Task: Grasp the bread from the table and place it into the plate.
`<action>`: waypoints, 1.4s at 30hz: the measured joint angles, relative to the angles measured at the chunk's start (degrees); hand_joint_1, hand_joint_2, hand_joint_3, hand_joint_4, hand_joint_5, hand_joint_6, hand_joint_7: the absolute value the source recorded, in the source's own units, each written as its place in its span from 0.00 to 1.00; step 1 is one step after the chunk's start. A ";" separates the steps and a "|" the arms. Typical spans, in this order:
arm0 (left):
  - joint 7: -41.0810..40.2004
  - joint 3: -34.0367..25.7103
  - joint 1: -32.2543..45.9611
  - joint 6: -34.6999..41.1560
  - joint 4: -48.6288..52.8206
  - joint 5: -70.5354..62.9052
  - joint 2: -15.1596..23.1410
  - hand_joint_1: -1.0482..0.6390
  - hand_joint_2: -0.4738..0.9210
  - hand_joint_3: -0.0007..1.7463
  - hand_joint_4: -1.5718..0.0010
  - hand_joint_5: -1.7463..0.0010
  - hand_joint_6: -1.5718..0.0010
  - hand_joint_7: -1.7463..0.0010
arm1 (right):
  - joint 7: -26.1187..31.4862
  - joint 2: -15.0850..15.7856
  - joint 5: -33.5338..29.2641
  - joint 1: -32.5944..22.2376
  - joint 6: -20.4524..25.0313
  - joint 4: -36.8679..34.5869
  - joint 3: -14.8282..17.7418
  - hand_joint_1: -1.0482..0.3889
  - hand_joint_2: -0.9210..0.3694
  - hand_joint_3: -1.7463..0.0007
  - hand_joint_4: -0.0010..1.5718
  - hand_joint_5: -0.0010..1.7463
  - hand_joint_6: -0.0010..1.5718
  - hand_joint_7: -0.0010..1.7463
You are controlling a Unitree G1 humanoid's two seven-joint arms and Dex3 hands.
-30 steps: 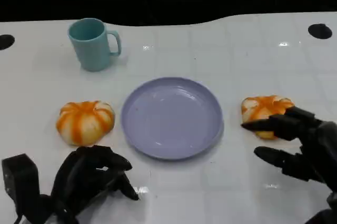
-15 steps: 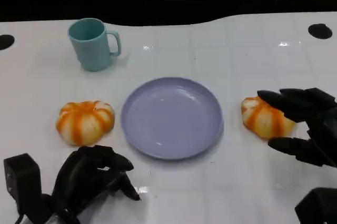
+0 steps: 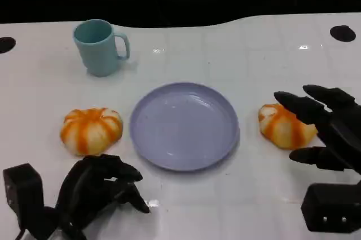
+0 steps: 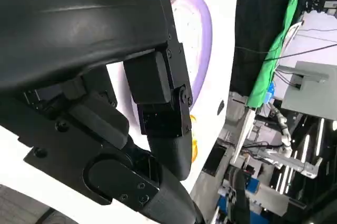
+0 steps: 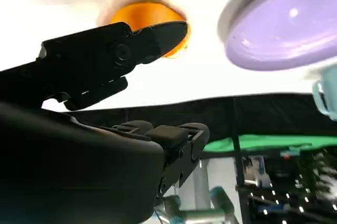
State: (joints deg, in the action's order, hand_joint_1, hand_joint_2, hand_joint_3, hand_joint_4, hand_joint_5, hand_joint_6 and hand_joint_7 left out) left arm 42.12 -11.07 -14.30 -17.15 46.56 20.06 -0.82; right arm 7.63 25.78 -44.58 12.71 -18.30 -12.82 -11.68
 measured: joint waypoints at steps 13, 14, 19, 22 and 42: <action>0.00 0.01 -0.07 -0.66 0.06 0.00 -0.21 0.00 0.85 0.00 0.00 0.67 0.00 0.88 | 1.97 -0.09 -3.39 10.83 2.06 -16.53 -7.61 0.34 0.09 1.00 0.06 0.14 0.16 0.00; 0.00 0.02 -0.08 -0.66 0.05 -0.01 -0.20 0.00 0.85 0.00 0.00 0.67 0.00 0.88 | 2.06 -0.33 -3.52 11.77 2.35 -17.81 -8.23 0.34 0.09 1.00 0.07 0.14 0.16 0.00; 0.00 0.06 -0.07 -0.86 0.02 -0.07 -0.20 0.00 0.86 0.00 0.00 0.67 0.00 0.88 | 4.61 -1.90 -4.93 16.25 2.98 -25.03 -11.61 0.36 0.10 1.00 0.08 0.14 0.17 0.00; 0.00 0.06 -0.06 -0.89 0.01 -0.05 -0.20 0.00 0.86 0.00 0.00 0.67 0.00 0.88 | 5.85 -2.94 -5.37 18.09 3.17 -28.56 -13.32 0.39 0.10 1.00 0.09 0.13 0.17 0.00; 0.04 0.07 0.32 -0.82 -0.80 0.06 -0.19 0.00 0.85 0.00 0.00 0.66 0.00 0.88 | 7.55 -9.10 -2.99 26.11 5.46 -45.33 -17.35 0.45 0.08 0.99 0.13 0.08 0.18 0.01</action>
State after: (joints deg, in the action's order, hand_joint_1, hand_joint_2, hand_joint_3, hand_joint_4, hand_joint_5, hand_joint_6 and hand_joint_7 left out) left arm 42.15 -10.99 -13.98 -17.97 45.76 20.12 -1.01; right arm 15.18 16.68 -47.56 38.82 -12.85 -58.16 -29.03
